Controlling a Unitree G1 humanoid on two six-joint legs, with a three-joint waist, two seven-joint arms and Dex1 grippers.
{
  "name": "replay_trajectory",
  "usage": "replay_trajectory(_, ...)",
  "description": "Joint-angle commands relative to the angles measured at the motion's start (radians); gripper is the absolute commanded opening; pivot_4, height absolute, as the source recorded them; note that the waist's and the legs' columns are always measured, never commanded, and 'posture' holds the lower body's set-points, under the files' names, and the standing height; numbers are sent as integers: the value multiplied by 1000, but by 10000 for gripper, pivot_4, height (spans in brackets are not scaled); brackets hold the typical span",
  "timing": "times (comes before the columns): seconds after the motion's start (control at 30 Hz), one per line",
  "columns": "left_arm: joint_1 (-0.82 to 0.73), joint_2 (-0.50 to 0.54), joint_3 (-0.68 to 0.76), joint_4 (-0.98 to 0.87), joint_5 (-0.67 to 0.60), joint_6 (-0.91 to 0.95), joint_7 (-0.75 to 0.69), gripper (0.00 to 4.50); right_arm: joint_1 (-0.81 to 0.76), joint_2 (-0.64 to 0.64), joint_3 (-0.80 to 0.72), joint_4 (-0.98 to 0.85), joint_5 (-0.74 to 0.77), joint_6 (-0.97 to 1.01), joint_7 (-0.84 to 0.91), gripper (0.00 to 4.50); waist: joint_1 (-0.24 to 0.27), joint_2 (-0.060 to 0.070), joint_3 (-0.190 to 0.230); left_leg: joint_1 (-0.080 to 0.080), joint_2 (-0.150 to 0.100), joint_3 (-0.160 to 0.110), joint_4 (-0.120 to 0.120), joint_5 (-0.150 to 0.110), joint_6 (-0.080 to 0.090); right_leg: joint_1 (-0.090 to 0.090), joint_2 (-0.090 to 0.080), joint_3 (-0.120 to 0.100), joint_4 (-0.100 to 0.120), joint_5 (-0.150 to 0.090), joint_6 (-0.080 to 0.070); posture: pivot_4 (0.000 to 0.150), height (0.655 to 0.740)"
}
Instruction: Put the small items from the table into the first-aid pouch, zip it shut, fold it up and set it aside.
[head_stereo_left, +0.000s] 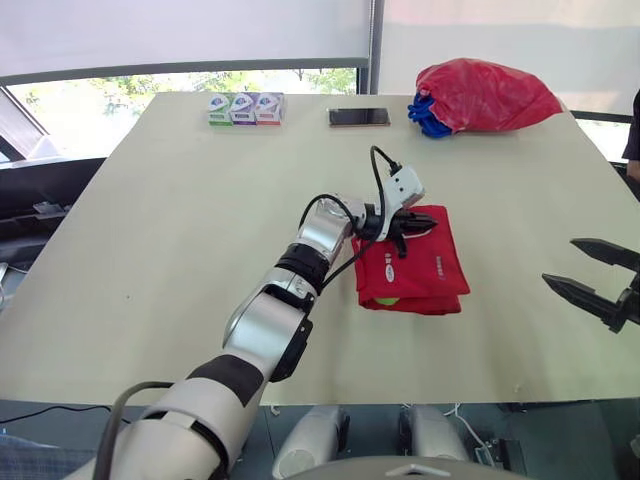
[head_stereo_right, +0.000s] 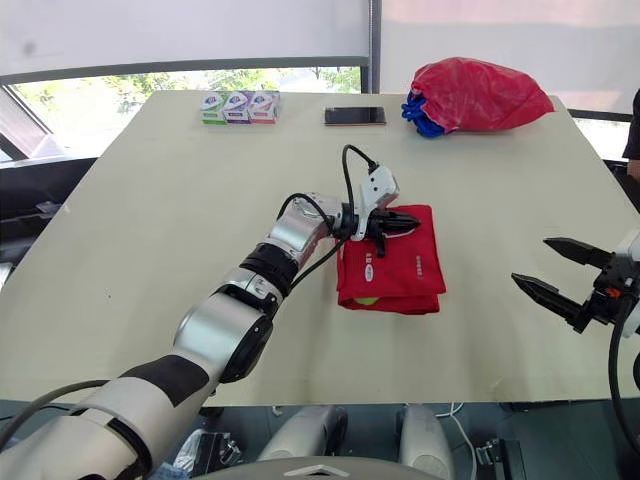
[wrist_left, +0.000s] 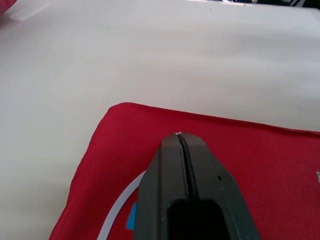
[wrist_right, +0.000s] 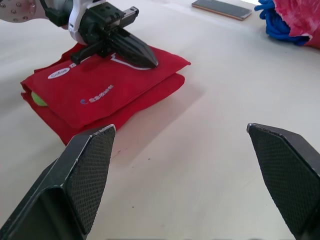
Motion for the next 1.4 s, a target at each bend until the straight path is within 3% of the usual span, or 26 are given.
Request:
replay_trajectory(0.03, 77, 8, -115, 100, 127, -19, -18, 349, -12, -9, -8, -26, 13, -7, -3, 45000, 0, 0, -6, 0, 0, 0, 0, 0, 0, 0, 0, 0, 0, 0, 0, 1500, 7400)
replay_trajectory(0.17, 109, 2, -117, 96, 138, -57, -22, 349, -22, -8, 5, -28, 15, -4, -12, 45000, -3, 1, -12, 1, 0, 0, 0, -1, 1, 2, 0, 0, 0, -1, 1, 1500, 7400)
replay_trajectory(0.47, 79, 44, 72, -18, -30, -174, -78, 349, -33, 10, 95, -63, 2, 78, -109, 45000, -8, 5, -13, 0, 0, 0, 0, -1, 2, 0, 0, 1, 0, -1, 1, 1500, 7400)
replay_trajectory(0.63, 96, 146, 149, -197, -141, -81, -193, 349, -68, 17, 161, -84, 34, 172, -158, 45000, -19, 5, -7, -2, 0, 1, 0, -1, 2, -3, 0, 2, 2, -1, 1, 1500, 7400)
replay_trajectory(0.77, 170, 309, 199, -419, -254, 73, -338, 349, -106, 37, 207, -117, 94, 252, -195, 45000, -31, 5, -5, -3, 0, 0, 0, -1, 2, -5, 0, 3, 1, -1, 1, 1500, 7400)
replay_trajectory(0.87, 253, 435, 216, -581, -318, 166, -424, 8288, -135, 49, 228, -116, 142, 308, -208, 45000, -35, 5, -4, -3, 0, 0, 0, -1, 2, -5, -1, 3, 1, -1, 1, 1500, 7400)
replay_trajectory(1.03, 394, 670, 263, -778, -398, 254, -551, 28993, -236, 111, 298, -64, 180, 365, -253, 45000, -32, 6, -3, -2, 0, 0, 0, -1, 2, -4, -1, 3, 1, -1, 0, 1500, 7400)
replay_trajectory(1.1, 435, 750, 301, -860, -453, 302, -585, 31605, -291, 122, 357, -15, 145, 376, -263, 45000, -30, 5, 1, -3, 0, 0, 0, -1, 2, -4, -1, 3, 1, -1, 0, 1500, 7400)
replay_trajectory(1.2, 467, 825, 357, -957, -543, 357, -603, 42011, -384, 145, 419, 82, 133, 435, -287, 45000, -27, 5, 3, -2, 0, 0, 0, -1, 2, -5, -1, 2, 0, -1, 0, 1500, 7400)
replay_trajectory(1.4, 471, 951, 346, -1000, -583, 363, -613, 44532, -502, 187, 530, 195, 59, 485, -327, 45000, -27, 7, 6, -2, -1, -1, -2, -1, 2, -5, -2, 2, 0, -1, 0, 1500, 7400)
